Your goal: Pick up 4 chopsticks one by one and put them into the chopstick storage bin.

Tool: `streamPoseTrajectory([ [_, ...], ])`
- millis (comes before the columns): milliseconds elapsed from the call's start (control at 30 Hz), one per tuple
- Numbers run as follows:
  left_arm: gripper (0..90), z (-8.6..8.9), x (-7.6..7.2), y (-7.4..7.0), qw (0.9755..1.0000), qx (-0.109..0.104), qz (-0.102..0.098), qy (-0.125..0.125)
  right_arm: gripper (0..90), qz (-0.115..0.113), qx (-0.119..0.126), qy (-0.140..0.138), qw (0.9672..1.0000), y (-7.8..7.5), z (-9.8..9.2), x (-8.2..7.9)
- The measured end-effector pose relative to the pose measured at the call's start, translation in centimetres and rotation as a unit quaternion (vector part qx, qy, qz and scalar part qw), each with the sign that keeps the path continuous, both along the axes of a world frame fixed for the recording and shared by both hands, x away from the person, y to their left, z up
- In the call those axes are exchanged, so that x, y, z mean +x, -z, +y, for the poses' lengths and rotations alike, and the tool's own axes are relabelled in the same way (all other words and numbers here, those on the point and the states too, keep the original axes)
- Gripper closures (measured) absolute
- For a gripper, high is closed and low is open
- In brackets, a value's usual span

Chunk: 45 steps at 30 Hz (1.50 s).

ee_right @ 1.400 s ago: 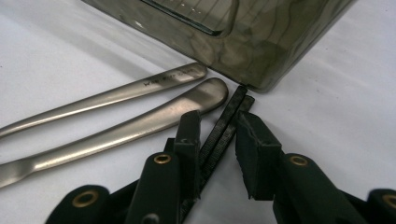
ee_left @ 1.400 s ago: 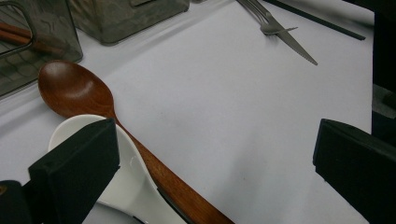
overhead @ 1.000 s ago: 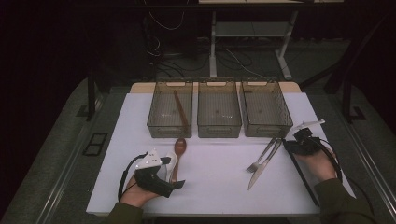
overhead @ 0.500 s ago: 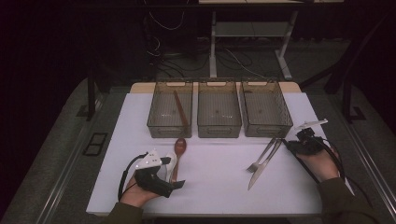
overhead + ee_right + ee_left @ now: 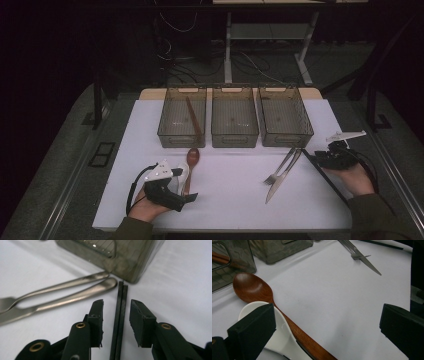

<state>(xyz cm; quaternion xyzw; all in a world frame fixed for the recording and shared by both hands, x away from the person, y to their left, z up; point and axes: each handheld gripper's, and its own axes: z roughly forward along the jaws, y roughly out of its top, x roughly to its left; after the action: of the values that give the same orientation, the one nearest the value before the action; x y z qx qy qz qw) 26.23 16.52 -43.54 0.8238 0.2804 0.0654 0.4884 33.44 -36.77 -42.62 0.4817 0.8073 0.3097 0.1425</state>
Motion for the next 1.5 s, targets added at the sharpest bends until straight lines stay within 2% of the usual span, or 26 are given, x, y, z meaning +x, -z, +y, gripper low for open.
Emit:
streamPoseTrajectory([
  [333, 0.0, 0.0, 0.1, 0.0, 1.0000, -0.002, 0.001, 0.000, 71.3, -0.002, -0.002, -0.005, 1.0000, -1.1, -2.0, -3.0],
  [633, 0.0, 0.0, 0.1, 0.0, 1.0000, -0.001, 0.001, 0.001, 77.7, 0.014, 0.003, 0.002, 0.9999, -0.2, -3.4, -4.5],
  [1067, 0.0, 0.0, 0.1, 0.0, 1.0000, -0.002, 0.000, 0.000, 81.3, 0.042, -0.007, -0.017, 0.9989, 0.7, -3.2, -4.7],
  [1500, 0.0, 0.0, 0.1, 0.0, 1.0000, -0.002, 0.000, 0.000, 83.0, 0.047, -0.016, -0.015, 0.9987, 1.1, -3.4, -4.5],
])
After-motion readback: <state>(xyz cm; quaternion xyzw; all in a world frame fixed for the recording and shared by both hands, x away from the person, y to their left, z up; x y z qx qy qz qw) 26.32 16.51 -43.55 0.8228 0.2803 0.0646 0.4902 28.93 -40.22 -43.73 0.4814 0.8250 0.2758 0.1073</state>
